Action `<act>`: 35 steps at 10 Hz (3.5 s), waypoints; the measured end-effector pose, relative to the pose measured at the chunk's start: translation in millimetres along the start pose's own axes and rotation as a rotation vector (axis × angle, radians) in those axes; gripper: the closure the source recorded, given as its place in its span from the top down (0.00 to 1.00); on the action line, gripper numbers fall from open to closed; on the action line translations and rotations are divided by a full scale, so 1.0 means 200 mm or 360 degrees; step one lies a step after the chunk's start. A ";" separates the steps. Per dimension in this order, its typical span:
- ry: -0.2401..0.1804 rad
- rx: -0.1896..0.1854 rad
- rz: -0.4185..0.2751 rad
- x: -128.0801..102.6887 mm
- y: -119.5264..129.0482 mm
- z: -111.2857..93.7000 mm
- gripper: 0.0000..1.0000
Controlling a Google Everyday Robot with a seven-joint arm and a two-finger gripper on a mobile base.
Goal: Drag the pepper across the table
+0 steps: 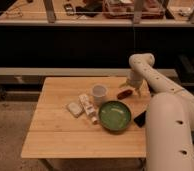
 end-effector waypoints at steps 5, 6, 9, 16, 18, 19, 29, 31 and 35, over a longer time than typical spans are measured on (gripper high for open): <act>-0.0039 0.0079 -0.0029 0.04 -0.07 0.20 0.73; -0.0048 0.0086 -0.0044 0.03 -0.10 0.23 0.62; -0.0066 0.0102 -0.0071 0.02 -0.15 0.26 0.35; -0.0131 0.0086 -0.0295 -0.13 -0.53 0.34 0.18; -0.0121 0.0051 -0.0406 -0.20 -0.67 0.36 0.18; -0.0117 0.0032 -0.0460 -0.24 -0.73 0.37 0.18; -0.0106 -0.0045 -0.0909 -0.67 -1.34 0.44 0.18; -0.0109 -0.0029 -0.0951 -0.73 -1.42 0.43 0.18; -0.0151 0.0017 -0.1064 -0.92 -1.59 0.41 0.18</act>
